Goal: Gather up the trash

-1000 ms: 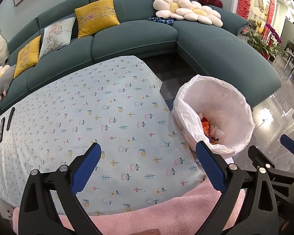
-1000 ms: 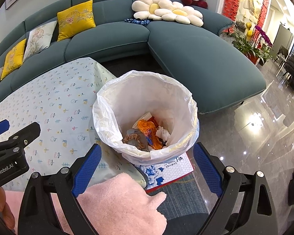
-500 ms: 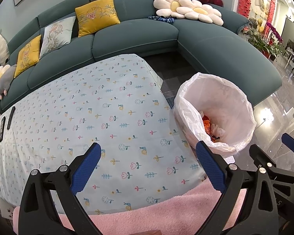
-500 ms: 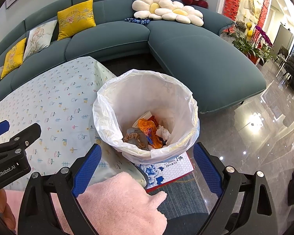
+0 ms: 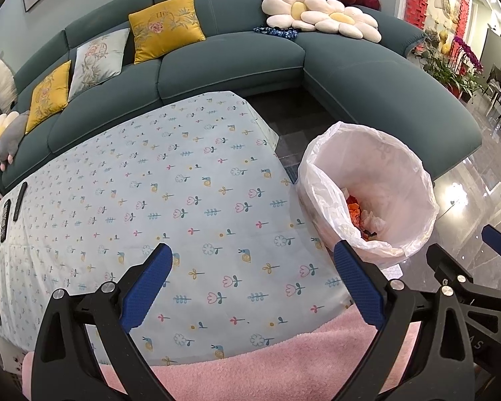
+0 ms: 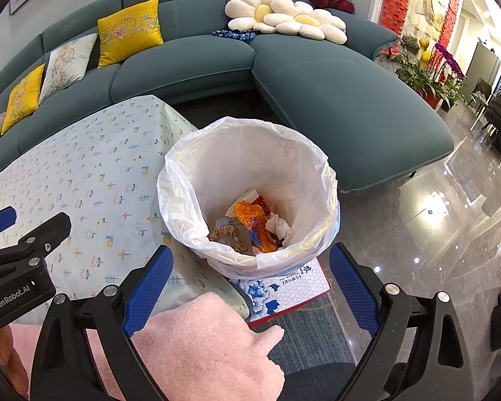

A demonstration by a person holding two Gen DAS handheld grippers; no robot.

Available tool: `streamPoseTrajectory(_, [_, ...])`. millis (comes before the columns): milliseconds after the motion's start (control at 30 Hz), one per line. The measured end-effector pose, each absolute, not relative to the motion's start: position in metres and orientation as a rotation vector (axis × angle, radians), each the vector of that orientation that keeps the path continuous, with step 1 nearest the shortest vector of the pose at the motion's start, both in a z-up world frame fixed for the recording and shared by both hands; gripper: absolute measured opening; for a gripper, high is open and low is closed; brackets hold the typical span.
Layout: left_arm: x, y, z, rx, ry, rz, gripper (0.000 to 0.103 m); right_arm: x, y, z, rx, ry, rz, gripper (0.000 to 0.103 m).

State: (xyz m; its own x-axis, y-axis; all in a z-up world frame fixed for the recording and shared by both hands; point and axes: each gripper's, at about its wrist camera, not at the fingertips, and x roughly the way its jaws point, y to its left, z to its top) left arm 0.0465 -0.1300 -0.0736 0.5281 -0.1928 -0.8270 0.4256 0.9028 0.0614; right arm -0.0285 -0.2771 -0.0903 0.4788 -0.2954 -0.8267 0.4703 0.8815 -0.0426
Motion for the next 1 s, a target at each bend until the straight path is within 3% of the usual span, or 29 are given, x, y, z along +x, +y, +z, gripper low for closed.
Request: streamPoseTrajectory(1000, [0.0449,-0.1316,-0.0803,0.296,0.972,-0.389,0.093,-0.0297,-0.2798,-0.0941,0.206,0.968,-0.475,0.091])
